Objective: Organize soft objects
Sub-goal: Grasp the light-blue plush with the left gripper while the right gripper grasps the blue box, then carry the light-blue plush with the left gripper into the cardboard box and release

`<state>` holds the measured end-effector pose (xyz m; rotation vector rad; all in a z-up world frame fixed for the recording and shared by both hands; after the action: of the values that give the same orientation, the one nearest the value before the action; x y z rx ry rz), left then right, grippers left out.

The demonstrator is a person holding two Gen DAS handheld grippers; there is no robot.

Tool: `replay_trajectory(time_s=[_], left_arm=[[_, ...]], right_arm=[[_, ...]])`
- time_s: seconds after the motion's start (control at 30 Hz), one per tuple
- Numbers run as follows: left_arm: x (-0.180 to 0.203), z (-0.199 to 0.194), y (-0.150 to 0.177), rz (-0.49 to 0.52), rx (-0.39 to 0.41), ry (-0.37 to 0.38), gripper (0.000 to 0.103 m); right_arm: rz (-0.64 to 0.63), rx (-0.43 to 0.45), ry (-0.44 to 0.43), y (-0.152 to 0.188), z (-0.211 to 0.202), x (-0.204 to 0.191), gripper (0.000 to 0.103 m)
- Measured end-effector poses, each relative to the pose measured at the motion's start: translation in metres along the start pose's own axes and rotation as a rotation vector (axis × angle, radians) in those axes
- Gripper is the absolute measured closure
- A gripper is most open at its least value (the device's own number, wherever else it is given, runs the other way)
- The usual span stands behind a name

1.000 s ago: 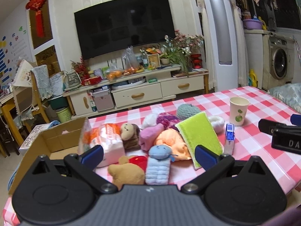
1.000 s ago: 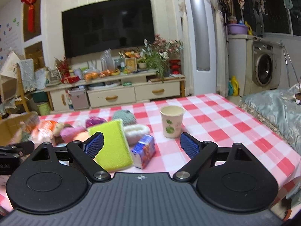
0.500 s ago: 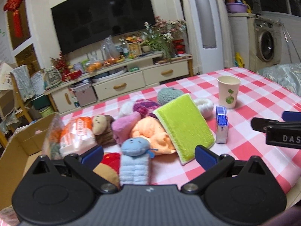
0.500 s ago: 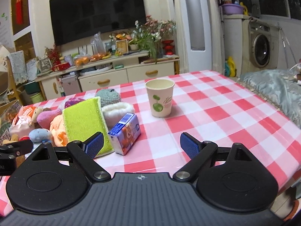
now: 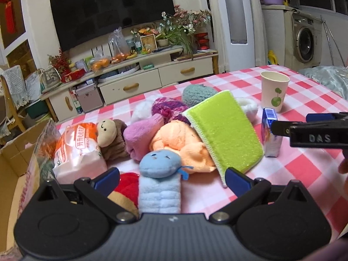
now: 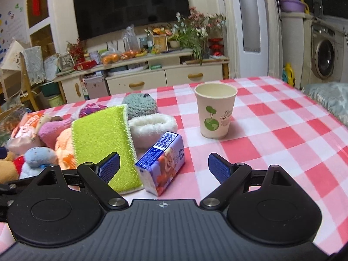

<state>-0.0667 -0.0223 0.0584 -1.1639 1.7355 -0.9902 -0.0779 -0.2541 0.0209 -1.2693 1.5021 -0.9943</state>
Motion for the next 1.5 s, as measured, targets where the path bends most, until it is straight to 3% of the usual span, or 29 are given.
replay_trajectory(time_s=[0.13,0.3,0.6,0.67,0.73,0.83,0.9,1.13,1.5], left_arm=[[-0.004,0.016,0.003,-0.011,-0.030,0.023,0.006],[-0.010,0.034,0.008,-0.029,-0.066,0.043,0.012],[-0.015,0.054,0.010,-0.068,-0.114,0.080,0.036],[-0.018,0.056,0.012,-0.081,-0.122,0.068,0.042],[-0.021,0.055,0.013,-0.094,-0.122,0.063,0.048],[-0.027,0.053,0.012,-0.117,-0.125,0.058,0.060],[-0.034,0.051,0.012,-0.153,-0.122,0.065,0.061],[-0.050,0.040,0.007,-0.238,-0.106,0.073,0.064],[-0.083,0.010,-0.013,-0.340,0.006,0.094,0.064]], right_arm=[[0.031,-0.027,0.014,0.001,0.016,-0.001,0.000],[-0.022,-0.016,0.040,0.002,0.026,-0.008,0.000],[-0.009,-0.076,0.106,0.006,0.042,0.000,0.002],[-0.021,-0.080,0.128,0.007,0.042,0.001,0.009],[-0.025,-0.092,0.147,0.008,0.043,0.002,0.029],[0.007,-0.111,0.144,0.009,0.044,0.006,0.045],[-0.003,-0.103,0.145,0.009,0.043,0.004,0.052],[-0.035,-0.088,0.156,0.012,0.036,-0.002,0.057],[-0.056,-0.052,0.173,0.011,0.018,-0.004,0.073]])
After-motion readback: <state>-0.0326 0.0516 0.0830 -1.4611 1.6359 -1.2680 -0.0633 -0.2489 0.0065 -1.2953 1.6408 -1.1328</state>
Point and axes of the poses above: each gripper's, at about its wrist camera, not at the fingertips, and z roughly the way its jaws point, x to its right, y to its underside, the point moved 1 cm from there along z, roughly the way its jaws point, and after that the axes turned 15 degrees about x, right-handed, at the moved point
